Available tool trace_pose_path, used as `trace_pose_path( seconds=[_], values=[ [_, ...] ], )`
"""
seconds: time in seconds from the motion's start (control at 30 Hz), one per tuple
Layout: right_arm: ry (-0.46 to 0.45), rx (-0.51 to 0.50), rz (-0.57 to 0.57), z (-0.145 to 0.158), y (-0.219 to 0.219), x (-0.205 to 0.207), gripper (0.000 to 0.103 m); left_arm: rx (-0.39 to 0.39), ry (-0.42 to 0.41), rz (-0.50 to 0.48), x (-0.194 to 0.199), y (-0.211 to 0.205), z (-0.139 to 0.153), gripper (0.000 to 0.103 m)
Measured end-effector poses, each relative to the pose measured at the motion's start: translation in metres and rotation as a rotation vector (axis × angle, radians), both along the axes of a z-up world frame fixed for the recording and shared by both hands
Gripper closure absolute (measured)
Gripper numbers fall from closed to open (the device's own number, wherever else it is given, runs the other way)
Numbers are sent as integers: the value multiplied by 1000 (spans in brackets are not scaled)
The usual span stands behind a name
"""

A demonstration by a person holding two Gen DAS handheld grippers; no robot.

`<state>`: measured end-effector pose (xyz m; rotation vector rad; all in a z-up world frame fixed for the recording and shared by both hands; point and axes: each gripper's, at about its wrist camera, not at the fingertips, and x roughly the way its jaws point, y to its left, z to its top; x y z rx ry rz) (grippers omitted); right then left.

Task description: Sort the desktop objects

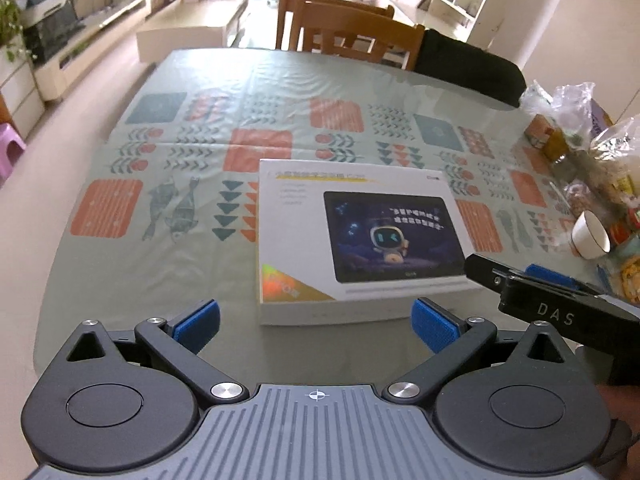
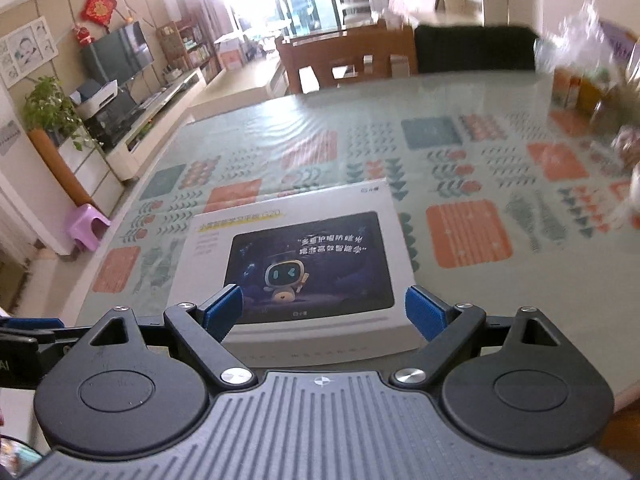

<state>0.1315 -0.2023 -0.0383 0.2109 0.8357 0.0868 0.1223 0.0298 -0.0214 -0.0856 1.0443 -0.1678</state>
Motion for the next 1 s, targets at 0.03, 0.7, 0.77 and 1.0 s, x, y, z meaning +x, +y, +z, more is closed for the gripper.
trace_pose_path(
  seconds=[0.03,0.7,0.77,1.0],
  values=[
    [-11,-13,2,5,2,-6,0,9,6,-6,-2,-1,2,0],
    [-55,-128,-11,71,33,-45,0,39,37,-60,-23,-5,28,0],
    [-46,-137,-29,74,30,-45,0,40,31,-55,-24,-6,32,0],
    [34,-129,-78,72,17,-41,0,42,34,-53,-29,-12,40,0]
  ],
)
